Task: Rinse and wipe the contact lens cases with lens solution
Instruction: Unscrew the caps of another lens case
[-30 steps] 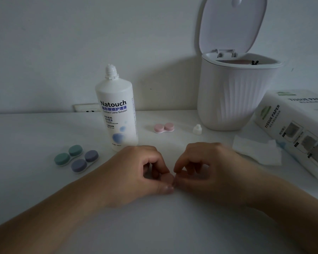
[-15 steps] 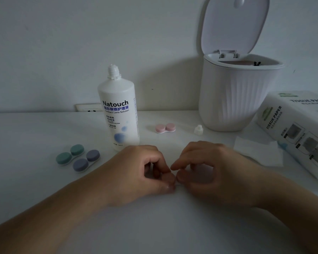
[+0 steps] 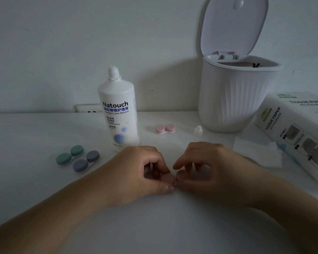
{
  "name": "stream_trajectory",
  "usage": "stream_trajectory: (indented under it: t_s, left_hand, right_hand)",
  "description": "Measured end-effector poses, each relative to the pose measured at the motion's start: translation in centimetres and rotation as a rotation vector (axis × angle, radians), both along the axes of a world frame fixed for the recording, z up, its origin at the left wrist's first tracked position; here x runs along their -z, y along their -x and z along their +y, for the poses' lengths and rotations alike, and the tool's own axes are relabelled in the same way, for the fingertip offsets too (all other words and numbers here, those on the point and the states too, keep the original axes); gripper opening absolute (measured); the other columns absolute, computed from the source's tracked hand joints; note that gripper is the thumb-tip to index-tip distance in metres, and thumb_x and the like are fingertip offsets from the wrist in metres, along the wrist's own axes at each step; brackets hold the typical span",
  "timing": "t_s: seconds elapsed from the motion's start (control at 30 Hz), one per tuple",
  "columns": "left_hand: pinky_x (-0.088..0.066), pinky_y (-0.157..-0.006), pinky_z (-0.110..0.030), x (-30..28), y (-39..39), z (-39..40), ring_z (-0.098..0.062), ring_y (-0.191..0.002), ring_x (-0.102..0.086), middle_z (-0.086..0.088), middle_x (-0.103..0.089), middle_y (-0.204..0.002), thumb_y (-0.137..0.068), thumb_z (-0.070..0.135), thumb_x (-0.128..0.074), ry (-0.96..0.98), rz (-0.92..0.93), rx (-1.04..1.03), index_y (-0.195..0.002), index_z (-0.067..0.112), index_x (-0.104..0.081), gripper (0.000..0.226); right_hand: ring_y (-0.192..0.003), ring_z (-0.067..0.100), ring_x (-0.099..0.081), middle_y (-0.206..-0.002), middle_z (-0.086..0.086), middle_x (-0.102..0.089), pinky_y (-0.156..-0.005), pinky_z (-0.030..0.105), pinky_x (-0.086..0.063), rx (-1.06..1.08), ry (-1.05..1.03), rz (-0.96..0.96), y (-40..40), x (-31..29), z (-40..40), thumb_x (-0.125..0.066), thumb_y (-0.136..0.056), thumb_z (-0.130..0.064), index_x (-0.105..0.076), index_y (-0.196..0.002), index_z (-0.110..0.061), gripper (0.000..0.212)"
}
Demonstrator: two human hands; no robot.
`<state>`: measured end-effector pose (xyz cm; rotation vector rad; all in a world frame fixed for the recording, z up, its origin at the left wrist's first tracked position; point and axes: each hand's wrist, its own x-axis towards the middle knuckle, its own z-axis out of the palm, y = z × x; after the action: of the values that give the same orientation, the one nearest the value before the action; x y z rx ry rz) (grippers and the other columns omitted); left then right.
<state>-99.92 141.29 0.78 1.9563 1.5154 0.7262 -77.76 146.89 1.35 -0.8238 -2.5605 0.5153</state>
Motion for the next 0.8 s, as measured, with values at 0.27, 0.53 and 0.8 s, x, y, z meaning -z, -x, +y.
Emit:
stream_trajectory:
  t_s: [0.27, 0.53, 0.8]
  left_hand:
    - [-0.038, -0.057, -0.010, 0.08, -0.04, 0.07, 0.001, -0.061, -0.052, 0.019, -0.062, -0.079, -0.070, 0.037, -0.088, -0.004, -0.003, 0.001, -0.079, 0.035, -0.072, 0.019]
    - [-0.039, -0.059, -0.012, 0.10, 0.06, 0.10, 0.000, -0.063, -0.051, 0.012, -0.065, -0.084, -0.069, 0.038, -0.088, -0.001, -0.006, 0.002, -0.080, 0.031, -0.073, 0.019]
    - [-0.039, -0.057, -0.010, 0.12, 0.10, 0.14, 0.000, -0.063, -0.054, 0.016, -0.066, -0.083, -0.071, 0.037, -0.088, 0.007, 0.000, 0.007, -0.082, 0.036, -0.073, 0.020]
  right_hand:
    - [-0.084, 0.006, -0.063, -0.092, -0.017, -0.065, -0.075, 0.026, -0.053, -0.010, 0.035, 0.020, -0.03, -0.01, -0.04, -0.072, -0.081, -0.039, -0.075, -0.106, -0.033, 0.026]
    - [-0.083, 0.006, -0.061, -0.086, -0.018, -0.061, -0.070, 0.021, -0.050, 0.006, -0.007, -0.018, 0.03, 0.10, -0.09, -0.070, -0.084, -0.034, -0.075, -0.097, -0.034, 0.014]
    - [-0.083, 0.014, -0.063, -0.089, -0.015, -0.065, -0.073, 0.027, -0.053, -0.012, 0.069, 0.094, -0.34, -0.11, 0.36, -0.073, -0.083, -0.025, -0.075, -0.101, -0.032, 0.019]
